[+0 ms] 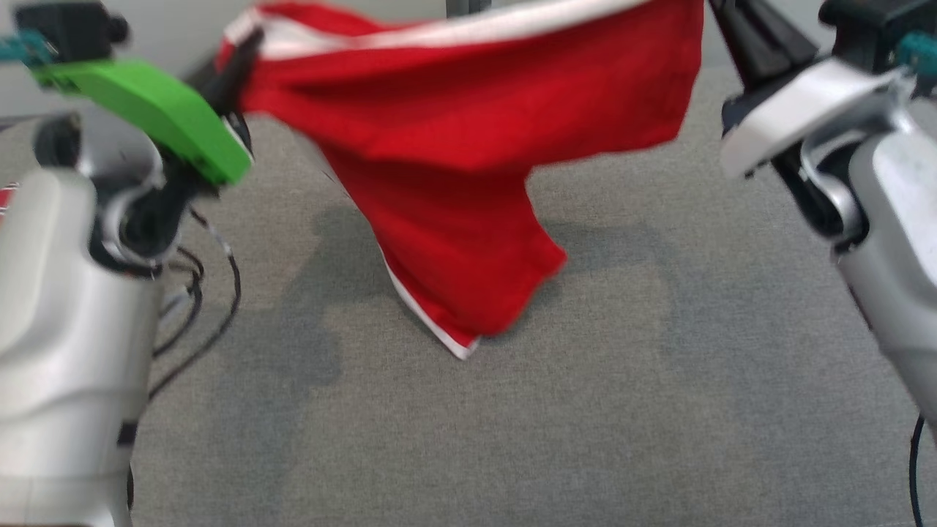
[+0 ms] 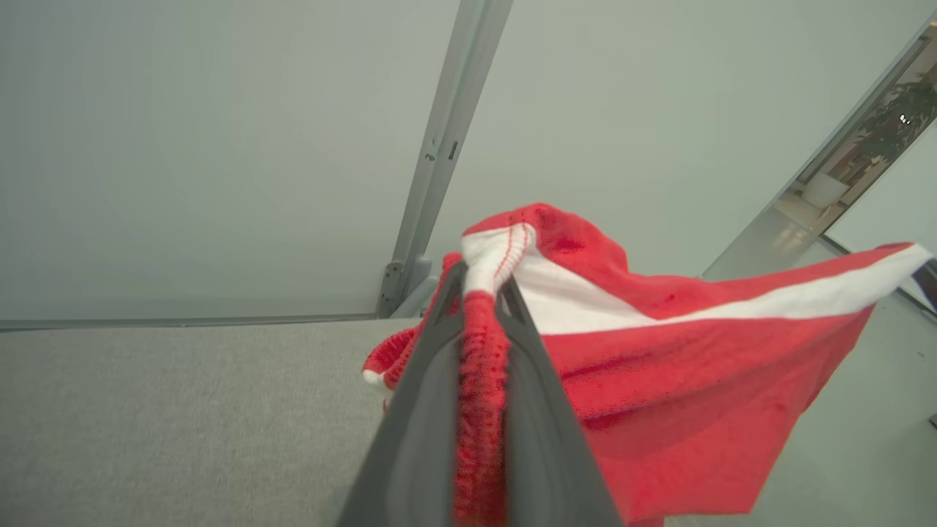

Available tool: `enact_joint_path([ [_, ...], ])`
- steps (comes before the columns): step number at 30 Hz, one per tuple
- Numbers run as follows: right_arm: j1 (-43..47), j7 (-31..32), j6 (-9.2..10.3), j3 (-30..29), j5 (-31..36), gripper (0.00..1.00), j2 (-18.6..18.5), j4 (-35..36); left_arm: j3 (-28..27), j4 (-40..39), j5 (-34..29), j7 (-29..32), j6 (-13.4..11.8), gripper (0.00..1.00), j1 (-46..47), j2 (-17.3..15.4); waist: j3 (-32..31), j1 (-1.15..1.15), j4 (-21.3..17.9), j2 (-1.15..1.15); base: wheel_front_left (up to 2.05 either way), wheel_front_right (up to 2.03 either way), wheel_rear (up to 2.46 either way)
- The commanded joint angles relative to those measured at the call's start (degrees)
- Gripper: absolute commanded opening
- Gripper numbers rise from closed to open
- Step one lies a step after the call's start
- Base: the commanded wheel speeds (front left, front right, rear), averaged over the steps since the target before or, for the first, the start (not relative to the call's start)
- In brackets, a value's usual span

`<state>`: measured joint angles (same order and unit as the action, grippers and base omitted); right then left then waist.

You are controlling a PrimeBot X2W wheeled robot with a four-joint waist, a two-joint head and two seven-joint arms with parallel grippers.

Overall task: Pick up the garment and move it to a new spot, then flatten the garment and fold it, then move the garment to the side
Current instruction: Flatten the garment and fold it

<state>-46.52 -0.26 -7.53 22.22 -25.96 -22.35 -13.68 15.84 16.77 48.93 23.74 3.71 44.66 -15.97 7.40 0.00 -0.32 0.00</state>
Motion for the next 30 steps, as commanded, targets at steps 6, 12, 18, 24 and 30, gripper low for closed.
enact_joint_path([
  [6, -21.3, -9.2, 0.1, -5.3, 8.9, 0.0, 0.9, -14.0, -2.6, 8.5, -2.2, -18.7, 3.4, 0.0, 23.0, 3.9, 16.9, 0.0, 0.6, 0.0, 0.0, 0.0, 0.0],
  [12, -23.2, -13.9, 0.09, -4.0, 11.2, 0.0, 2.6, -22.0, 4.4, 12.2, 4.4, -30.6, 3.8, 0.0, 23.1, 3.5, 15.1, 0.0, -0.4, 0.0, 0.0, 0.0, 0.0],
  [18, -7.8, -15.0, 0.09, 2.8, 8.2, 0.0, 2.1, -22.7, 13.4, 14.5, 12.6, -38.5, 3.8, 0.0, 4.3, 1.2, 12.6, 0.0, -1.0, 0.0, 0.0, 0.0, 0.0],
  [24, 8.5, -15.0, 0.1, 7.2, 4.4, 0.0, 0.1, -18.8, 14.3, 16.0, 12.6, -39.0, 3.8, 0.0, -14.1, 3.8, 10.0, 0.0, -1.4, 0.0, 0.0, 0.0, 0.0],
  [30, 18.4, -15.0, 0.1, 5.5, 2.8, 0.0, -0.3, -16.9, 12.0, 14.0, 9.3, -38.8, 3.8, 0.0, -25.3, 6.8, 5.8, 0.0, -1.1, 0.0, 0.0, 0.0, 0.0],
])
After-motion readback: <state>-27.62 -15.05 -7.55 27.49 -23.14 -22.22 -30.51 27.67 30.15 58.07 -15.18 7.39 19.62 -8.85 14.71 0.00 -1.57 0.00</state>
